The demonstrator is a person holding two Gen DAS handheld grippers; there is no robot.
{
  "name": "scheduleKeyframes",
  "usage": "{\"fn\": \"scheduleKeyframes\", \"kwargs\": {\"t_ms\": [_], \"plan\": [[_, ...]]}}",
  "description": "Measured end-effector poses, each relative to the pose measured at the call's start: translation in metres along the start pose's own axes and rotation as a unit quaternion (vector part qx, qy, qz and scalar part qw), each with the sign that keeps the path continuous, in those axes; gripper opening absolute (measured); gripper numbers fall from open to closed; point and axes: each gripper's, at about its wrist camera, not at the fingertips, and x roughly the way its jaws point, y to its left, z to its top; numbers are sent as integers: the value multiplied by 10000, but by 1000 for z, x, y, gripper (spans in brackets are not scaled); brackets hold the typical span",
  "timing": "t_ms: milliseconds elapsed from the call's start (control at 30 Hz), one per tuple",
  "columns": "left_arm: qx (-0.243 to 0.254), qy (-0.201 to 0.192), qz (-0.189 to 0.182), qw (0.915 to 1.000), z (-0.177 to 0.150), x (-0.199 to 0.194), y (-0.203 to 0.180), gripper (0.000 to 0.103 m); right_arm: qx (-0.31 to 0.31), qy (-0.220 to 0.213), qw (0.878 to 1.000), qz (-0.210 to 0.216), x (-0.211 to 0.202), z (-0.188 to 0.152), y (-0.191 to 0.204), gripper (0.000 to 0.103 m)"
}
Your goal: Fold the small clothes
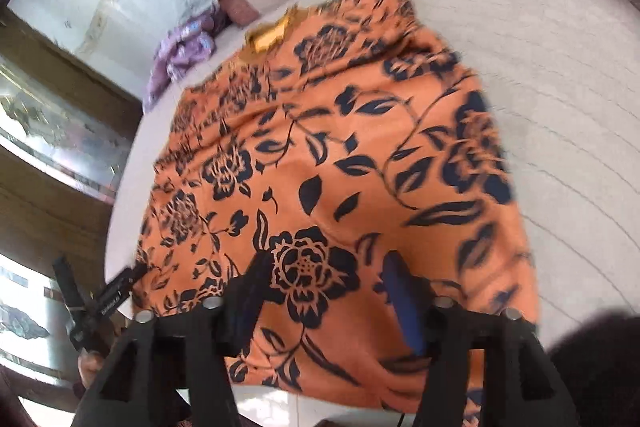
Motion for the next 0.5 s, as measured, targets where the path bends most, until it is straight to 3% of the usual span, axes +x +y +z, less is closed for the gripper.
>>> {"fn": "scheduleKeyframes", "kwargs": {"t_ms": [167,367,433,500], "plan": [[-705,328,-250,9967,-4,3,21,79,156,-170,9996,-157,-25,-3,-20,63],[-926,542,-712,9917,-11,6,22,78,676,-204,9974,-160,-44,-13,-59,63],[-863,584,-870,9907,-10,6,17,57,760,-132,9968,-218,-43,-17,-65,63],[-737,616,-952,9908,-10,6,10,44,782,-85,9959,-454,-39,-20,-69,63]]}}
